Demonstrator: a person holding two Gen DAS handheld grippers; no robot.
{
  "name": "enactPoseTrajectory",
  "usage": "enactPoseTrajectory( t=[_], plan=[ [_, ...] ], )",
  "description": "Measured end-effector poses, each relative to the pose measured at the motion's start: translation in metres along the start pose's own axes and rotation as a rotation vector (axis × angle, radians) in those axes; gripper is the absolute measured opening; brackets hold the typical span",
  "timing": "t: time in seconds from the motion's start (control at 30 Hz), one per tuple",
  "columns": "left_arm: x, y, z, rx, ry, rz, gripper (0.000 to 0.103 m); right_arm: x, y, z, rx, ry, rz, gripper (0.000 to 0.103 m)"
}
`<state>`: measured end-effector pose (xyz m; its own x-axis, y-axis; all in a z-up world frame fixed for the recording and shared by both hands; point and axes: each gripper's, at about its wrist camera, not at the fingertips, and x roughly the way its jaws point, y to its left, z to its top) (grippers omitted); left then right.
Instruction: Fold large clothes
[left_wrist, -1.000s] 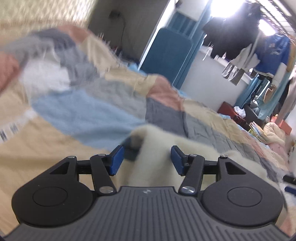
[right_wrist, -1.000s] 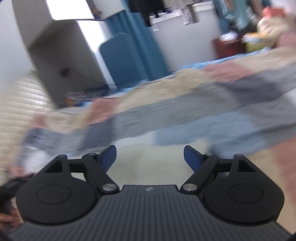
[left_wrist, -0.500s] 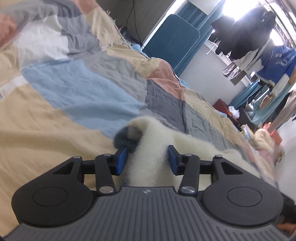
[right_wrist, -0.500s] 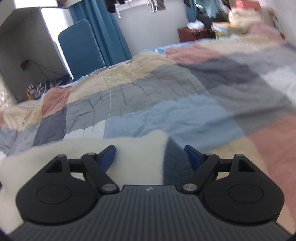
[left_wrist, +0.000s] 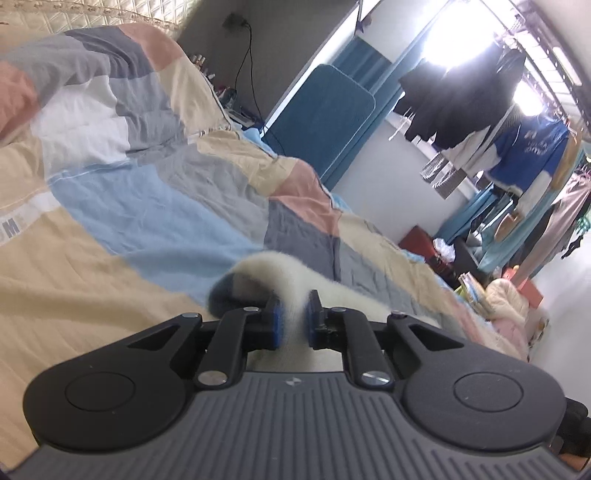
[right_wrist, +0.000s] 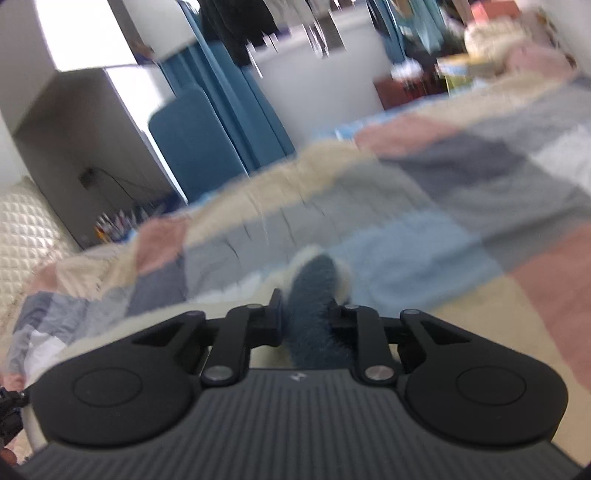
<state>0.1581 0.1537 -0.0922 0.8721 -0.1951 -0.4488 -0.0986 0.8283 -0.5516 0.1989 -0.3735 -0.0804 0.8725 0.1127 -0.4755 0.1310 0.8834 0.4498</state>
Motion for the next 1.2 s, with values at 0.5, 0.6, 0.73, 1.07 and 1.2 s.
enactPoseTrajectory(
  t=[0.5, 0.6, 0.73, 1.07, 1.2],
  plan=[
    [0.022, -0.003, -0.018, 0.108, 0.059, 0.096, 0.016, 0.04, -0.017, -0.015, 0.028, 0.124, -0.095, 0.028],
    [0.013, -0.007, -0.019, 0.123, 0.044, 0.104, 0.02, 0.032, -0.015, -0.014, 0.036, 0.123, -0.1, 0.03],
    [-0.009, -0.012, -0.022, 0.113, 0.039, 0.101, 0.051, 0.014, -0.003, -0.011, 0.01, 0.115, -0.116, 0.034],
    [-0.073, -0.044, -0.048, 0.14, 0.013, 0.061, 0.064, -0.056, 0.003, -0.007, -0.013, -0.023, -0.054, 0.08],
    [-0.09, -0.055, -0.07, 0.058, 0.06, -0.032, 0.071, -0.073, 0.003, -0.016, 0.07, 0.034, 0.087, 0.08]
  ],
)
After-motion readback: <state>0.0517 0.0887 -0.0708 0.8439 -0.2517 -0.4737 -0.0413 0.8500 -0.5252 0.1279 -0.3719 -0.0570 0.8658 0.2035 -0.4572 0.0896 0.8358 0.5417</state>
